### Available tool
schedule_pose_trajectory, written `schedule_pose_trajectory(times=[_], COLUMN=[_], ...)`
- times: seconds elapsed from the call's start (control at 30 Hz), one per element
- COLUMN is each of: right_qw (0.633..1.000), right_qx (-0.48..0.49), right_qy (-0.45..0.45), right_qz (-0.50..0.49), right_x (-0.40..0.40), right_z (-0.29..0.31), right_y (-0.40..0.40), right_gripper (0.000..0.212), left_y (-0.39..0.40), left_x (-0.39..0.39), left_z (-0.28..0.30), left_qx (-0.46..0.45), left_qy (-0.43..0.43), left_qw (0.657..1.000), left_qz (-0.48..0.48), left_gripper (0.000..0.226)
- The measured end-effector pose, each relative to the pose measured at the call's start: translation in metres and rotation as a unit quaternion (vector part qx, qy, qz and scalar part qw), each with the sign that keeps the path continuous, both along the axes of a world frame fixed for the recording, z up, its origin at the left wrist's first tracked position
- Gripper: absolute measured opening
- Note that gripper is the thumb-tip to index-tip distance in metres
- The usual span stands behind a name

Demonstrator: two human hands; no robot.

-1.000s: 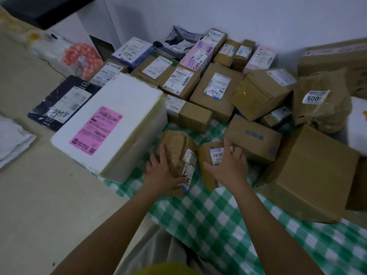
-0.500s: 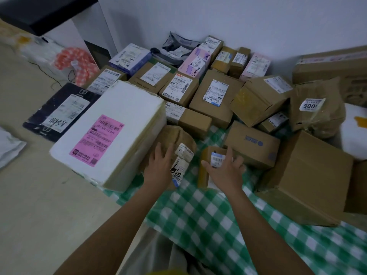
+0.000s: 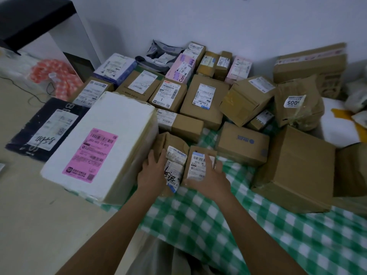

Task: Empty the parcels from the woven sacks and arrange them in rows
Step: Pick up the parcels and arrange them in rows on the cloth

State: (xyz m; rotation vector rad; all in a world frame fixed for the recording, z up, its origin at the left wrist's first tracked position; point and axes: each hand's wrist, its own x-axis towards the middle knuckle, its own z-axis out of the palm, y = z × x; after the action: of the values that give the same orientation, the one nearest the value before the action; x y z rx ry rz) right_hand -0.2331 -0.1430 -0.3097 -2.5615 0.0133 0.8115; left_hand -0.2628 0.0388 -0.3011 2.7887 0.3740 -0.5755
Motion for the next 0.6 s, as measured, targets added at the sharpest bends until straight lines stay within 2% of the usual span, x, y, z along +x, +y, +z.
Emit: schedule_pose_trajectory(times=[0.07,0.17,0.37,0.5,0.6], right_qw=[0.999,1.0,0.997,0.993,0.993], right_qx=[-0.025,-0.013,-0.019,-0.039,-0.055], right_qy=[0.014,0.008,-0.072,-0.11,-0.095], right_qz=[0.018,0.015,0.019,0.029,0.05], right_x=[-0.003,-0.004,0.019,0.047,0.069], right_z=[0.001,0.005,0.025,0.041,0.051], right_y=[-0.004,-0.007,-0.019,-0.044,-0.064], right_gripper=[0.12,0.116,0.104,0.096,0.083], left_y=[-0.001,-0.005,-0.015,-0.03,-0.04], left_x=[0.001,0.004,0.017,0.03,0.04], left_z=[-0.004,-0.007,0.002,0.012,0.009], left_qx=[0.015,0.024,0.055,0.025,0.026], left_qy=[-0.018,-0.054,-0.098,-0.121,-0.139], left_qw=[1.0,0.998,0.991,0.987,0.981], left_qz=[-0.008,-0.013,-0.067,-0.104,-0.135], left_gripper=[0.076,0.072,0.062,0.052,0.04])
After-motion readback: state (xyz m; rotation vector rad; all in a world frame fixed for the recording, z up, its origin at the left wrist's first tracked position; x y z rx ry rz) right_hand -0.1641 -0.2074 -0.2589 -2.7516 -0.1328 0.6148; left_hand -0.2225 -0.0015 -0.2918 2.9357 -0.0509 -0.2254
